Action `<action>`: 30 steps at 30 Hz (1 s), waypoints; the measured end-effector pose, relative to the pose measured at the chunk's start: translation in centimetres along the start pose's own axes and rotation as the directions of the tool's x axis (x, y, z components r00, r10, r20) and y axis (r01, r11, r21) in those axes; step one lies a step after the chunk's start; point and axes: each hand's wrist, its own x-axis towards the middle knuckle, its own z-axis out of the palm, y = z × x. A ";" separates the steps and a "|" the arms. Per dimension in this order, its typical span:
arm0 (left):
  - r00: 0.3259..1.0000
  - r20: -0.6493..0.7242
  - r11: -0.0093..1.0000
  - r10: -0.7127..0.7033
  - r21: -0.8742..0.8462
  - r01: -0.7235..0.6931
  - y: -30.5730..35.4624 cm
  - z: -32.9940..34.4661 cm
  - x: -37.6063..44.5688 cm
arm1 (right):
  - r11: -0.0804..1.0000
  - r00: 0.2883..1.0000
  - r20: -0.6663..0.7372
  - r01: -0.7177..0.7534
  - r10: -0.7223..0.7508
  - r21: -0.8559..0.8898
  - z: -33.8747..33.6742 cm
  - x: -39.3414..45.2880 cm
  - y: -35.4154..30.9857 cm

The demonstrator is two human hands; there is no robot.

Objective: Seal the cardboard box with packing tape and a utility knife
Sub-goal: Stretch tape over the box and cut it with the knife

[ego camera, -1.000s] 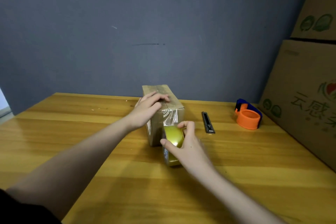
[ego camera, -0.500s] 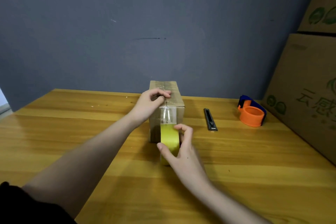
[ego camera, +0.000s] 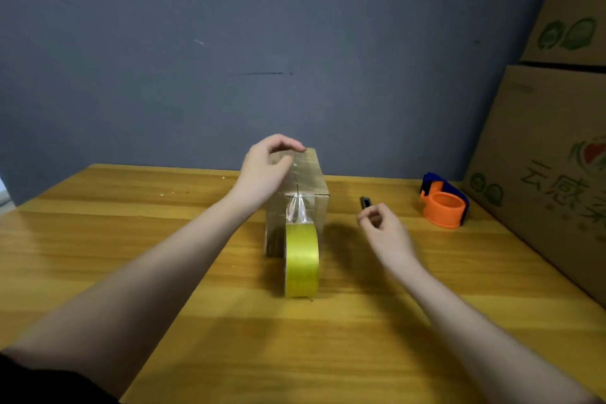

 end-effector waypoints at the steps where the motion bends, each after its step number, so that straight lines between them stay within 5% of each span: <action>1: 1.000 0.000 0.999 0.021 -0.045 -0.021 1.3 0.6 -0.2 | 0.994 0.999 -0.012 -0.040 0.038 -0.105 -0.3 1.5 0.8; 6: 0.979 0.203 0.976 -0.019 -0.211 0.063 5.2 6.8 -2.1 | 0.898 0.992 -0.035 -0.127 0.123 -0.420 -0.7 5.1 3.6; 14: 0.811 0.252 0.822 -0.528 -0.085 0.563 1.1 16.2 -4.8 | 0.716 0.988 0.152 0.128 -0.031 -0.687 0.6 3.5 5.0; 20: 0.685 0.316 0.612 -0.657 -0.306 0.729 0.4 17.4 -6.4 | 0.750 0.973 0.115 0.229 -0.201 -0.621 -0.4 2.0 6.2; 26: 0.617 0.338 0.414 -0.711 -0.508 0.755 -1.5 17.3 -6.7 | 0.916 0.968 -0.020 0.229 -0.249 -0.330 -1.5 -1.2 5.2; 30: 0.629 0.345 0.409 -0.697 -0.528 0.744 -2.4 16.8 -7.7 | 0.922 0.942 -0.039 0.316 -0.332 -0.223 -1.1 -3.3 4.3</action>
